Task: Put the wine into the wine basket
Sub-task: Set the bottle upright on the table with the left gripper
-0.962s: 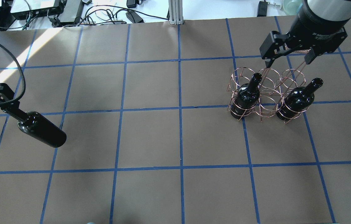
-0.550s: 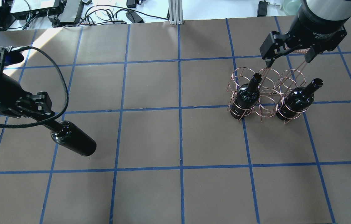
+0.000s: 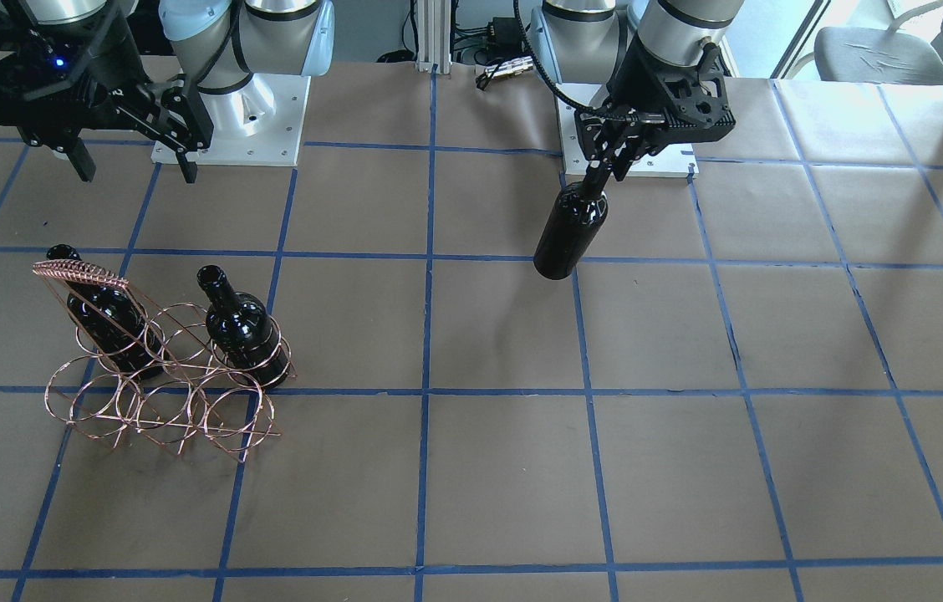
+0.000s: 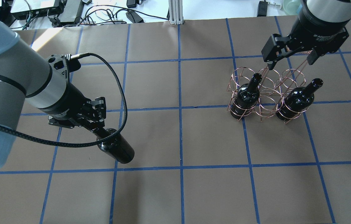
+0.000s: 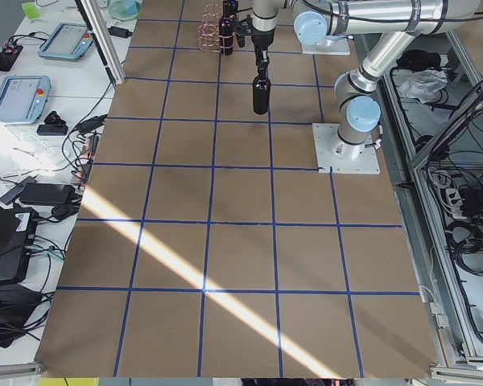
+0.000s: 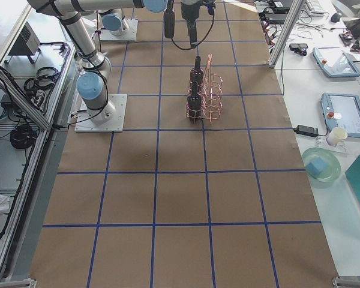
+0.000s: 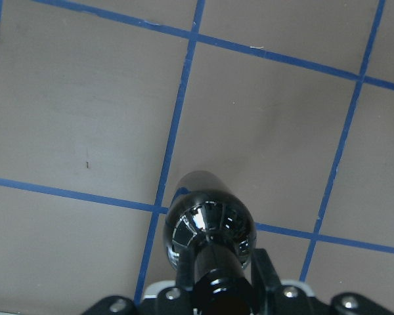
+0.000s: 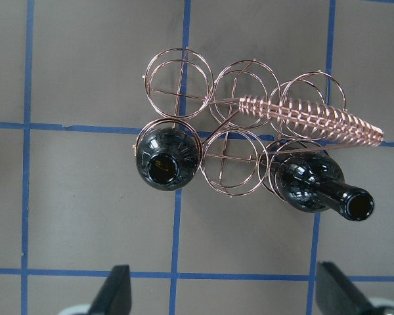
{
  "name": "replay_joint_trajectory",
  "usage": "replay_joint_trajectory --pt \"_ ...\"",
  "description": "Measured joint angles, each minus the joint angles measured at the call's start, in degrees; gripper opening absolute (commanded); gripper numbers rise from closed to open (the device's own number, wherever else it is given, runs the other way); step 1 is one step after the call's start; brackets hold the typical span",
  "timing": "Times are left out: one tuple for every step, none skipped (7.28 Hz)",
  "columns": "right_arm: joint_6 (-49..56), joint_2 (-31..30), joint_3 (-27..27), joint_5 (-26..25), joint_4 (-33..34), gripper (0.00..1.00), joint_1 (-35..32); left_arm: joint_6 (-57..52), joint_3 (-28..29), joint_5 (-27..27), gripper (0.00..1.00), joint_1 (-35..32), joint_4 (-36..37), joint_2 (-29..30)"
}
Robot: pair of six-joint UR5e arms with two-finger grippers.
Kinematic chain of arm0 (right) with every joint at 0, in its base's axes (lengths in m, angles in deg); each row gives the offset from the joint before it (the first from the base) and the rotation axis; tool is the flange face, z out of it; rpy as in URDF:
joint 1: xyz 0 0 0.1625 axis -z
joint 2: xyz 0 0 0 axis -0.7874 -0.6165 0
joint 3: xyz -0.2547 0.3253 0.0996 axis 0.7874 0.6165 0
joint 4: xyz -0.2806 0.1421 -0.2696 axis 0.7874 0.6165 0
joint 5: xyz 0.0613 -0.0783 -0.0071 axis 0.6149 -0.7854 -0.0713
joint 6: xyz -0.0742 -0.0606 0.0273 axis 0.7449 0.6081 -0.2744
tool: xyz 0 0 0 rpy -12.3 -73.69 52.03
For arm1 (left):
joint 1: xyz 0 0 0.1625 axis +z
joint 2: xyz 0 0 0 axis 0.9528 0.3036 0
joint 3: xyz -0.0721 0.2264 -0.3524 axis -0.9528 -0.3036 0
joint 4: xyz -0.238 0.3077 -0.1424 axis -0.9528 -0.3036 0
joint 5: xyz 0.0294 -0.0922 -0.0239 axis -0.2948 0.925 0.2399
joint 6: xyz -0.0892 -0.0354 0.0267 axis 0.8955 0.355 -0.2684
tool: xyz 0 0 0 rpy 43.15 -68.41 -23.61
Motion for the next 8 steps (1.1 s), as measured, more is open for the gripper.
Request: replay_joint_trajectory --pt "0.03 0.03 -0.02 -0.01 0.03 1.00 0.00 3.10 -0.12 -0.20 0.00 -1.77 1.35 1.19" --pt "0.04 0.06 -0.04 -0.01 0.05 1.00 0.00 5.18 -0.19 -0.47 0.00 -3.11 2.48 2.36" --pt "0.05 0.07 -0.05 0.03 0.10 1.00 0.00 7.14 -0.23 -0.94 0.00 -4.32 3.22 3.38" --pt "0.04 0.07 -0.05 0.08 0.18 1.00 0.00 8.22 -0.23 -1.97 0.05 -5.58 3.66 4.13" --pt "0.05 0.08 -0.05 0.13 0.22 1.00 0.00 8.61 -0.22 -2.98 0.24 -6.44 3.82 4.85" --pt "0.00 0.08 -0.05 0.28 0.18 1.00 0.00 8.73 -0.19 -3.51 0.24 -6.86 3.88 5.52" --pt "-0.04 0.07 -0.08 0.47 0.04 1.00 0.00 8.82 -0.09 -3.56 0.24 -7.06 3.91 5.92" --pt "-0.09 0.05 -0.11 0.55 -0.12 1.00 0.00 8.84 0.07 -3.30 0.24 -7.17 3.93 6.03"
